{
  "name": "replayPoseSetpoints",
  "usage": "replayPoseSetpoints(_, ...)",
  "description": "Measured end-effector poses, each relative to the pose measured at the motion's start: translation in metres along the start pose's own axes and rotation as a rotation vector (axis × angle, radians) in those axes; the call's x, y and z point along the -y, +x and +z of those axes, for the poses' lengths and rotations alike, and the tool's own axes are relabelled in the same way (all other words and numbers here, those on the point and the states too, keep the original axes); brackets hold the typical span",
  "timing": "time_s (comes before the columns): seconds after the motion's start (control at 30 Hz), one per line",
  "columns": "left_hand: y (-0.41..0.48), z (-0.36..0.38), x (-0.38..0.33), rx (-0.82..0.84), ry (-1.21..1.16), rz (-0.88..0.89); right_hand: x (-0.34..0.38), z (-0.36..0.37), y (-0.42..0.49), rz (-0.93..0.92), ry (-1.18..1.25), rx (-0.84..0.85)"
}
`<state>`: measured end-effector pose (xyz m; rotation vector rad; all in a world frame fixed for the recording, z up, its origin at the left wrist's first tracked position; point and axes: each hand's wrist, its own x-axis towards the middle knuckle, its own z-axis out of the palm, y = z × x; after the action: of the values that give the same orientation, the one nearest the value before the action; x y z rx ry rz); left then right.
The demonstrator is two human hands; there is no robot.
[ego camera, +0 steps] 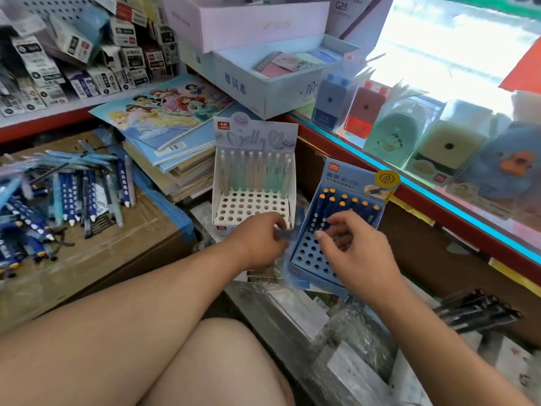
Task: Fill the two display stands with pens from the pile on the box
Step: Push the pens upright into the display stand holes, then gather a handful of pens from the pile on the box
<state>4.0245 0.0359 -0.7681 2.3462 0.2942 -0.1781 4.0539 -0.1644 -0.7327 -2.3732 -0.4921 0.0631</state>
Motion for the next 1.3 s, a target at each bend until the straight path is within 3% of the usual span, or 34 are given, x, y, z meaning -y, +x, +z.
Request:
replayPoseSetpoints(0.27, -0.075, -0.095, 0.033, -0.282, -0.112, -0.143, 0.069, 0.024, 0.003, -0.221, 0.099, 0.269)
replayPoseSetpoints(0.67, -0.229, -0.196, 0.162, -0.367, -0.2, -0.499, 0.241, 0.147, 0.021, -0.613, -0.147, 0.714)
replayPoseSetpoints(0.9, -0.266, -0.209, 0.198, -0.381, -0.136, -0.489, 0.286, 0.219, 0.005, -0.622, -0.128, 0.777)
replayPoseSetpoints(1.3, -0.285, -0.209, 0.228, -0.359, -0.004, -0.519, 0.303, 0.264, -0.006, -0.886, -0.206, 0.726)
